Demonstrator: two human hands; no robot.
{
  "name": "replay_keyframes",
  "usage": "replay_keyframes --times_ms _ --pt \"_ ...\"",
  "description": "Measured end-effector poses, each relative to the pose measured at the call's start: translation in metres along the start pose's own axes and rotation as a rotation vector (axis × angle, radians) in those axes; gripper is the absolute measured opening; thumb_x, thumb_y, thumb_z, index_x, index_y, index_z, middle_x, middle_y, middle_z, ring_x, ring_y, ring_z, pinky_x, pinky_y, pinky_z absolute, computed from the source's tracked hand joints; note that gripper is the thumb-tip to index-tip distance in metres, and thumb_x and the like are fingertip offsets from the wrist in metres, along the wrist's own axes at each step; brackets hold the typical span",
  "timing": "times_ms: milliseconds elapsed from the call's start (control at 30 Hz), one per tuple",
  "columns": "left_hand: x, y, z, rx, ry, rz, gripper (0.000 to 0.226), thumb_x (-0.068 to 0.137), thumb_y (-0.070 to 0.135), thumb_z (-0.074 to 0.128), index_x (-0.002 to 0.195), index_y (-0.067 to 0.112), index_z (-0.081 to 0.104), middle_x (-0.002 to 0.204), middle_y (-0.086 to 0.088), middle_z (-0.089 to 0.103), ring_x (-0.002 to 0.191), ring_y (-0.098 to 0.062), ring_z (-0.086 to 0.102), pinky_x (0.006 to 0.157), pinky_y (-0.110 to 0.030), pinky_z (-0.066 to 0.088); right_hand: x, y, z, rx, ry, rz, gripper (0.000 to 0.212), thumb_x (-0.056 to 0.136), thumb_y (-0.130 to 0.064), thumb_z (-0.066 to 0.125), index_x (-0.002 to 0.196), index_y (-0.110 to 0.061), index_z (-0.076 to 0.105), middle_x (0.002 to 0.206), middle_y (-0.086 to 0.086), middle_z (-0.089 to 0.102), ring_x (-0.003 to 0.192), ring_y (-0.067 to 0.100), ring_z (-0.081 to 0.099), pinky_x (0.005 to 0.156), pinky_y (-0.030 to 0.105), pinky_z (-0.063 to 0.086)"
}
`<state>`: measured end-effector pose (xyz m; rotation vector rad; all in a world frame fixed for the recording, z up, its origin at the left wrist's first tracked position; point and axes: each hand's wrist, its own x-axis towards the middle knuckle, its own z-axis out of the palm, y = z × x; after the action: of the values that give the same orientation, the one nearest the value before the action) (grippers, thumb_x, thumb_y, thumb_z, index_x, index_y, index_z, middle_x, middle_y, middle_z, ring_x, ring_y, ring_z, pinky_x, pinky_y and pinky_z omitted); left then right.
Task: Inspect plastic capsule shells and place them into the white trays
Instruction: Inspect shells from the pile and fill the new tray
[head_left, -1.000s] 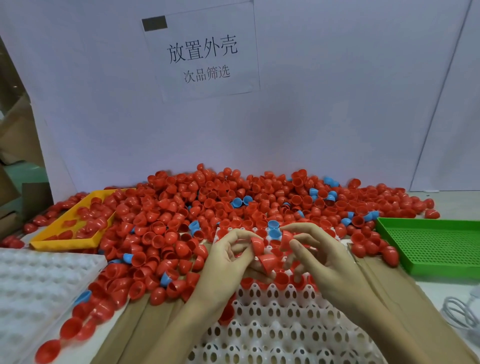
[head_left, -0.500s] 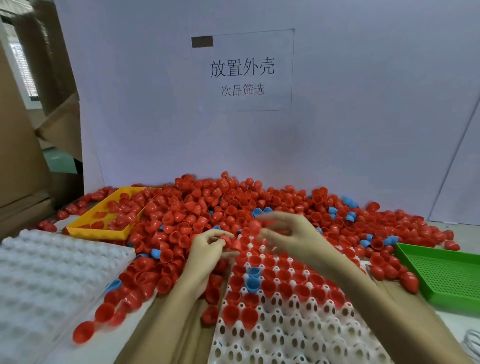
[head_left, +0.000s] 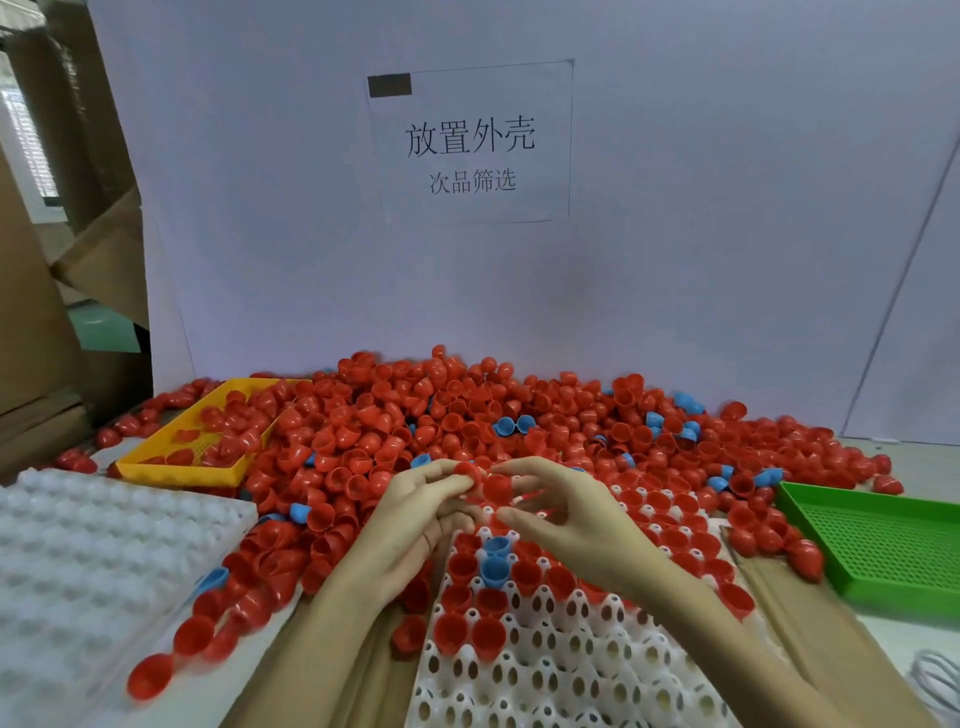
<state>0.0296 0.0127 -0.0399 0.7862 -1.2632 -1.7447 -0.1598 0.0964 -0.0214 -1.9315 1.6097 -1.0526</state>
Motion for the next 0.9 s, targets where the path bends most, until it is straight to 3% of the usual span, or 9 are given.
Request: replay_keyframes --times_ms 100,200,333,467,600,733,833,900 --pt "-0.005 -0.003 0.009 0.089 -0.143 -0.020 0.017 0.103 0.006 0.059 0.109 -0.010 0.065 0.088 -0.021 0.070 0.068 -0.025 0.068 0.057 -0.025 0.055 -0.015 0.007 -0.006 0.054 0.060 -0.004 0.031 0.096 -0.027 0.077 0.126 -0.031 0.072 0.102 -0.010 0.076 0.094 0.003 0.074 0.084 0.027 0.063" --pt "-0.009 -0.005 0.016 0.119 -0.275 -0.027 0.032 0.104 0.017 0.063 0.119 -0.010 0.060 0.095 -0.021 0.071 0.076 -0.029 0.070 0.064 -0.029 0.057 -0.029 0.010 -0.016 0.177 0.012 0.008 0.024 0.097 -0.025 0.074 0.121 -0.026 0.074 0.098 -0.005 0.080 0.091 0.011 0.077 0.082 0.025 0.061" --pt "-0.013 -0.005 0.022 0.147 -0.382 0.038 0.029 0.105 0.022 0.064 0.131 0.011 0.068 0.115 -0.020 0.071 0.096 -0.039 0.073 0.084 -0.035 0.060 -0.045 0.019 -0.028 0.283 -0.007 0.031 0.020 0.101 -0.029 0.066 0.119 -0.023 0.074 0.096 0.002 0.080 0.088 0.018 0.077 0.080 0.030 0.062" --pt "-0.017 -0.008 0.030 0.269 -0.349 0.151 0.027 0.101 0.022 0.070 0.128 0.016 0.071 0.121 -0.011 0.072 0.096 -0.038 0.076 0.087 -0.035 0.061 -0.056 0.030 -0.030 0.344 -0.005 0.044 0.024 0.104 -0.030 0.061 0.124 -0.026 0.072 0.099 0.001 0.080 0.089 0.018 0.077 0.081 0.033 0.063" --pt "-0.019 -0.011 0.036 0.336 -0.296 0.203 0.027 0.091 0.020 0.083 0.115 0.016 0.070 0.111 -0.008 0.076 0.088 -0.034 0.078 0.082 -0.031 0.061 -0.060 0.034 -0.025 0.401 0.056 0.018 0.041 0.102 -0.031 0.061 0.142 -0.040 0.058 0.116 -0.005 0.074 0.103 0.023 0.077 0.090 0.039 0.063" --pt "-0.020 -0.017 0.041 0.397 -0.226 0.305 0.036 0.081 0.021 0.092 0.103 0.018 0.063 0.102 -0.004 0.075 0.083 -0.029 0.077 0.077 -0.033 0.062 -0.061 0.036 -0.024 0.335 0.123 -0.043 0.034 0.105 -0.020 0.059 0.136 -0.035 0.058 0.115 -0.002 0.072 0.105 0.024 0.075 0.083 0.040 0.065" --pt "-0.022 -0.026 0.043 0.647 -0.147 0.553 0.037 0.081 0.030 0.091 0.101 0.023 0.060 0.092 0.003 0.071 0.082 -0.021 0.074 0.075 -0.028 0.060 -0.062 0.034 -0.022 0.377 0.134 -0.049 0.023 0.103 -0.027 0.062 0.125 -0.030 0.063 0.110 0.002 0.074 0.100 0.026 0.076 0.079 0.039 0.064" --pt "-0.022 -0.030 0.045 0.833 -0.128 0.800 0.032 0.086 0.023 0.087 0.098 0.025 0.058 0.091 0.009 0.065 0.080 -0.016 0.068 0.072 -0.028 0.058 -0.063 0.032 -0.020 0.426 0.146 -0.041 0.023 0.099 -0.029 0.067 0.122 -0.030 0.063 0.107 0.006 0.075 0.096 0.027 0.077 0.077 0.035 0.063"
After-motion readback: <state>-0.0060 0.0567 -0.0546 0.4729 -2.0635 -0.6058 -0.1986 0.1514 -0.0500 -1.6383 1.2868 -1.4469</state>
